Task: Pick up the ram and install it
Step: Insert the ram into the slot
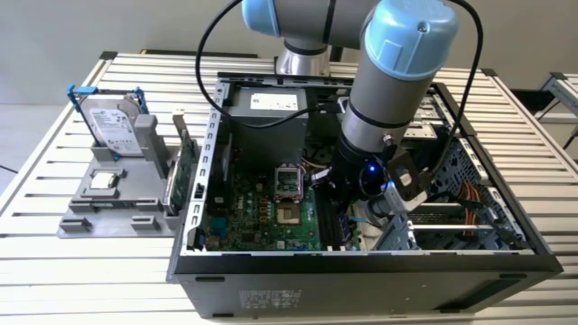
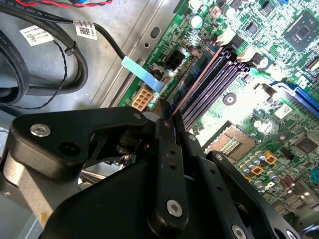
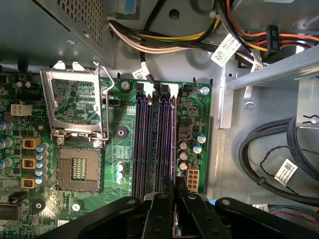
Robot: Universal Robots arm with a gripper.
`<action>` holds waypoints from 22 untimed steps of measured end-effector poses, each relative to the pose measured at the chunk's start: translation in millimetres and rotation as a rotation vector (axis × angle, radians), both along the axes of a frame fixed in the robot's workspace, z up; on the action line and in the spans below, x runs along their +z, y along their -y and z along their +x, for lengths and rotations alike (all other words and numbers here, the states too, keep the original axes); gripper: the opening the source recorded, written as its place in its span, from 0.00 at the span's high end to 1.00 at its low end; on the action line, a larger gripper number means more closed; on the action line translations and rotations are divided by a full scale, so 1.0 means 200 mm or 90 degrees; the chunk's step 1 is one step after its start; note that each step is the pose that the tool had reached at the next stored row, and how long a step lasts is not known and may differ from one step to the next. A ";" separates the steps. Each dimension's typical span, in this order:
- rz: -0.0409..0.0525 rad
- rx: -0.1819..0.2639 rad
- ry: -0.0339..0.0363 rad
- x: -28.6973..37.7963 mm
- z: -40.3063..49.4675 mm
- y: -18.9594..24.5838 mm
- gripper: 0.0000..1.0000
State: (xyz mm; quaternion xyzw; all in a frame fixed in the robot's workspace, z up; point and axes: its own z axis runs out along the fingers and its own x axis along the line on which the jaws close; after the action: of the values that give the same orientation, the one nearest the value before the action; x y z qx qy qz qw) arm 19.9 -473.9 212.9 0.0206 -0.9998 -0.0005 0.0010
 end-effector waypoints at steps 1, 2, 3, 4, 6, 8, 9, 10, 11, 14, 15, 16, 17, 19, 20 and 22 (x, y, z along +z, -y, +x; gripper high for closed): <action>0.0000 0.000 0.0000 0.001 0.000 0.000 1.00; -0.0005 0.000 -0.0001 0.005 0.000 0.000 1.00; -0.0008 0.000 -0.0001 0.008 0.000 0.000 1.00; -0.0010 0.000 -0.0001 0.012 0.000 0.000 1.00; -0.0017 0.000 -0.0001 0.018 0.000 0.000 1.00; -0.0032 0.000 -0.0001 0.024 -0.004 0.000 1.00; -0.0032 0.000 -0.0001 0.024 -0.006 0.000 1.00; -0.0033 0.000 0.0000 0.024 -0.008 0.000 1.00; -0.0032 0.000 0.0001 0.024 -0.010 0.000 1.00; -0.0033 -0.001 0.0005 0.024 -0.019 0.000 1.00; -0.0033 -0.001 0.0008 0.024 -0.022 0.000 1.00; -0.0033 -0.001 0.0009 0.025 -0.025 0.000 1.00; -0.0034 -0.001 0.0010 0.025 -0.026 0.000 1.00; -0.0033 -0.002 0.0012 0.024 -0.029 0.000 1.00; -0.0033 -0.002 0.0012 0.024 -0.030 0.000 1.00; -0.0033 -0.003 0.0014 0.024 -0.030 -0.001 1.00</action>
State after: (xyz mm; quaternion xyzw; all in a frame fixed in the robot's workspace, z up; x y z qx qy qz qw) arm 14.0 -473.8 217.8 0.0182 -0.9998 0.0022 -0.0001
